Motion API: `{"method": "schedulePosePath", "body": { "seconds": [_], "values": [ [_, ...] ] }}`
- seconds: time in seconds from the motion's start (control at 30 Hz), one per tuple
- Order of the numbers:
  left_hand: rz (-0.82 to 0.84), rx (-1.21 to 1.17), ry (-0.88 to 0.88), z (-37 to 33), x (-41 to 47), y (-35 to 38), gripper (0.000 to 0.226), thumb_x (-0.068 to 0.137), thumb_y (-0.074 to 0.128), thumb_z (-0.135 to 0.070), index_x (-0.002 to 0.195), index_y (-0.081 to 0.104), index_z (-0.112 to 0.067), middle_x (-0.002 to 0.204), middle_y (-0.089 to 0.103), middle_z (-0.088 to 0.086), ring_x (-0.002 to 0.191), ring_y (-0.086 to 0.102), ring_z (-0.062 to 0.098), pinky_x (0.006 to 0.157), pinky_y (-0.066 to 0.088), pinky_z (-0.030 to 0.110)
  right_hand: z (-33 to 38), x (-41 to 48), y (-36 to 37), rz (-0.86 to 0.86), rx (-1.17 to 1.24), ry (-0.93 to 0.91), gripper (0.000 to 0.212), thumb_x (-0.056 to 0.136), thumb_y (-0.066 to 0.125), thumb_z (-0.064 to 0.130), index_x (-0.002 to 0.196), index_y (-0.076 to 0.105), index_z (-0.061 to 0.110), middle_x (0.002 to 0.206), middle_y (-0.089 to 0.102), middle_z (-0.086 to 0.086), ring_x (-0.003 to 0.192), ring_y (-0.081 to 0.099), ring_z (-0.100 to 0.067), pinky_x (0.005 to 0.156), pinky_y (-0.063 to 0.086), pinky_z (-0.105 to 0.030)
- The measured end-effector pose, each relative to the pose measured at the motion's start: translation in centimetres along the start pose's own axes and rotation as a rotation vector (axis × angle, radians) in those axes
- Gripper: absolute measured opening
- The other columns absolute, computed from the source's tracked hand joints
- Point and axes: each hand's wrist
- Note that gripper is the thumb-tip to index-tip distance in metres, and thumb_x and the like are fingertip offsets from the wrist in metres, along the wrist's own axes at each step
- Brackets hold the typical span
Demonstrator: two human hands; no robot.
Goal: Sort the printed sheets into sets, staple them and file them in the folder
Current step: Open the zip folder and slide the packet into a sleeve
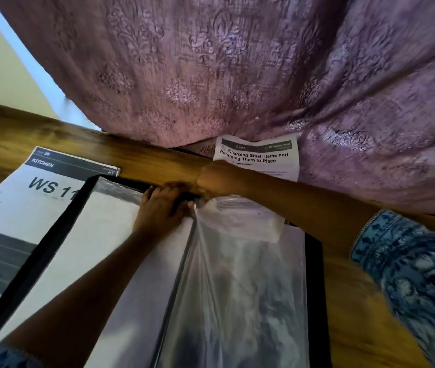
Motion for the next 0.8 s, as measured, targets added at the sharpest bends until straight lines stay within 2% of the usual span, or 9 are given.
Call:
{"method": "schedulePosePath", "body": {
  "seconds": [0.07,0.13,0.23,0.3,0.37,0.47,0.57,0.7,0.8],
  "values": [
    [-0.003,-0.006,0.01,-0.1,-0.1,-0.1,0.062,0.082,0.03,-0.06,0.131,0.054,-0.031,0.135,0.055,-0.006,0.126,0.046,0.018,0.109,0.023,0.043,-0.3,0.4,-0.3,-0.052,0.043,0.034,0.023,0.088,0.059,0.035,0.097,0.067,0.015,0.086,0.058,-0.004,0.087,0.058,-0.023,0.06,0.036,-0.022],
    [-0.016,-0.015,0.016,-0.1,-0.1,-0.1,0.061,0.084,0.03,-0.062,0.128,0.057,-0.029,0.133,0.057,-0.004,0.124,0.048,0.019,0.108,0.025,0.043,0.0,0.9,-0.3,0.038,0.223,0.024,0.022,0.084,0.067,0.036,0.089,0.062,0.016,0.077,0.059,-0.002,0.077,0.056,-0.023,0.052,0.032,-0.014],
    [-0.003,-0.019,-0.005,0.0,0.0,0.1,0.066,0.084,0.027,-0.062,0.126,0.059,-0.021,0.131,0.059,0.003,0.122,0.05,0.024,0.108,0.024,0.044,1.1,0.6,-0.1,0.112,0.419,-0.023,0.025,0.078,0.073,0.022,0.097,0.059,0.013,0.093,0.064,-0.004,0.071,0.053,-0.014,0.053,0.036,-0.016],
    [0.022,0.015,0.001,0.2,0.1,0.2,0.064,0.084,0.028,-0.063,0.127,0.057,-0.025,0.132,0.057,0.0,0.123,0.049,0.022,0.108,0.023,0.043,1.1,-0.2,0.1,0.063,0.643,0.08,0.025,0.079,0.071,0.011,0.102,0.06,0.011,0.101,0.062,-0.005,0.067,0.053,-0.009,0.062,0.046,-0.023],
    [0.046,0.036,0.015,0.4,0.1,0.2,0.061,0.083,0.03,-0.064,0.129,0.054,-0.034,0.136,0.053,-0.007,0.126,0.045,0.018,0.11,0.021,0.042,0.6,-1.4,-0.1,0.036,1.017,0.254,0.007,0.086,0.059,0.003,0.091,0.059,0.008,0.088,0.061,-0.005,0.06,0.055,-0.006,0.059,0.049,-0.022],
    [0.081,0.061,0.05,0.2,0.0,0.1,0.06,0.08,0.033,-0.067,0.133,0.047,-0.044,0.141,0.048,-0.013,0.131,0.039,0.013,0.112,0.02,0.044,0.0,-3.2,1.0,0.344,1.379,0.281,0.025,0.093,0.042,-0.007,0.082,0.059,0.008,0.071,0.065,-0.004,0.058,0.063,-0.013,0.057,0.053,-0.028],
    [0.097,0.087,0.06,0.0,0.0,0.0,0.061,0.078,0.034,-0.064,0.135,0.045,-0.044,0.142,0.046,-0.013,0.133,0.037,0.014,0.112,0.019,0.044,0.8,-4.1,1.9,0.504,1.523,0.274,0.021,0.099,0.041,0.007,0.095,0.062,0.008,0.073,0.07,-0.003,0.062,0.066,-0.013,0.063,0.055,-0.027],
    [0.062,0.072,0.074,0.2,-0.2,0.3,0.061,0.075,0.039,-0.049,0.134,0.05,-0.037,0.14,0.051,-0.007,0.129,0.043,0.017,0.11,0.024,0.046,0.7,-3.8,1.7,0.6,1.845,0.17,0.045,0.1,0.023,0.031,0.115,0.059,0.009,0.102,0.07,-0.006,0.079,0.068,-0.017,0.071,0.056,-0.032],
    [0.077,0.087,0.073,0.2,0.0,0.3,0.057,0.08,0.047,-0.041,0.136,0.049,-0.035,0.141,0.05,-0.006,0.131,0.042,0.019,0.11,0.021,0.045,1.4,-3.6,2.3,0.871,1.655,0.055,0.067,0.093,0.016,0.063,0.131,0.052,0.022,0.107,0.067,-0.015,0.075,0.065,-0.027,0.076,0.053,-0.04]
  ]
}}
Point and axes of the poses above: each hand's wrist, its own x-axis towards the middle knuckle, its own y-axis out of the palm, z = x × y
